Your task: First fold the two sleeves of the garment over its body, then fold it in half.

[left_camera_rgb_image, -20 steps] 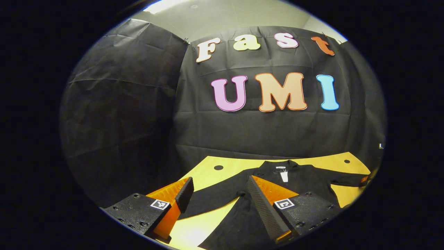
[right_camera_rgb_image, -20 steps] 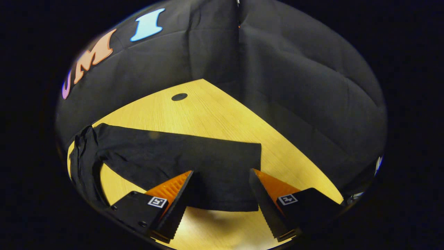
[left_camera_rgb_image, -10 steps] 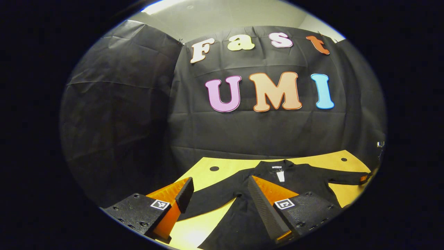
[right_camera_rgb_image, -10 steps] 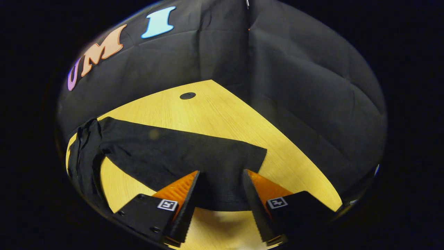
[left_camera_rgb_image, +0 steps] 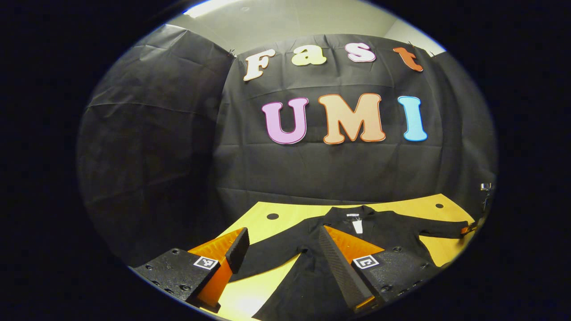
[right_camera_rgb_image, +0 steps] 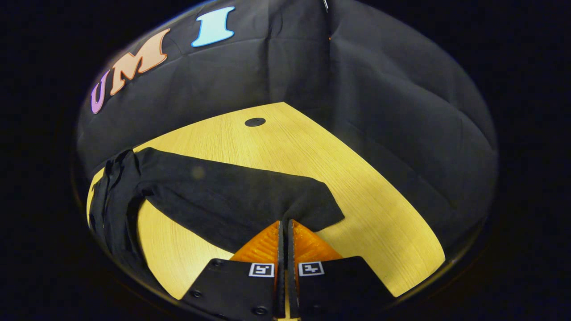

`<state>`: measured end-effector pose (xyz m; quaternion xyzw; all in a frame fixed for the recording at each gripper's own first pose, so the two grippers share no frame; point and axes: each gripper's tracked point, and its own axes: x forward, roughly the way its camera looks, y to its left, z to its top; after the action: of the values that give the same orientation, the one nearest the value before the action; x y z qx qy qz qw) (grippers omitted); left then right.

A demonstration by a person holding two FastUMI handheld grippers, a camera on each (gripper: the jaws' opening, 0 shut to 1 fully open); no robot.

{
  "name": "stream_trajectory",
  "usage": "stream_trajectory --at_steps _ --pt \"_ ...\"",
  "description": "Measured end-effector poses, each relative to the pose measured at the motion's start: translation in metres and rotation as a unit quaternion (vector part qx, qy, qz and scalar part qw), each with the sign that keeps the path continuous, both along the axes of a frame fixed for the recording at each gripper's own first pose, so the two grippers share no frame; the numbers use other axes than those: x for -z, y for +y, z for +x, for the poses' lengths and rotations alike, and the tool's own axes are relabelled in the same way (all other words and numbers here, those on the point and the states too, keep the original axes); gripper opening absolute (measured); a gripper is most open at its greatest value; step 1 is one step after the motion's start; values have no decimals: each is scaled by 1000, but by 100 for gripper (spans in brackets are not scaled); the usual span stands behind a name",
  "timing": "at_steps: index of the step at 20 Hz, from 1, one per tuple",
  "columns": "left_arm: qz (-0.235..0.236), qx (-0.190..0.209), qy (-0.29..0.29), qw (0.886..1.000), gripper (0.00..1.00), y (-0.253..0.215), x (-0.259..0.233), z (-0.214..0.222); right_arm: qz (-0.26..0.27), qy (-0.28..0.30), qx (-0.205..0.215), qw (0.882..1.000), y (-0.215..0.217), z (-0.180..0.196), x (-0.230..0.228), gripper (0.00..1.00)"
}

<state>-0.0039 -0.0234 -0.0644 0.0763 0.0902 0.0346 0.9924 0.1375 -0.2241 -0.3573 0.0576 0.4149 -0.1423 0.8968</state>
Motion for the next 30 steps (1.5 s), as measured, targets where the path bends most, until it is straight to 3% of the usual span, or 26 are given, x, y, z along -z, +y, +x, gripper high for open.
stream_trajectory --at_steps 2,6,12,17,30 --pt "2 -2 2 1000 94 3 2 -3 2 7 6 1000 0 -1 -1 1" --pt "13 -3 -1 1000 94 11 -3 -6 -12 -7 -4 1000 0 3 -15 3" --pt "-1 3 5 1000 94 15 4 -7 -18 -65 -14 998 13 19 -83 2" --pt "-6 19 8 1000 94 20 8 -3 -21 -112 -30 993 66 45 -128 0" --pt "-15 -3 11 1000 94 80 8 -11 1 -212 -156 965 261 101 -218 2"
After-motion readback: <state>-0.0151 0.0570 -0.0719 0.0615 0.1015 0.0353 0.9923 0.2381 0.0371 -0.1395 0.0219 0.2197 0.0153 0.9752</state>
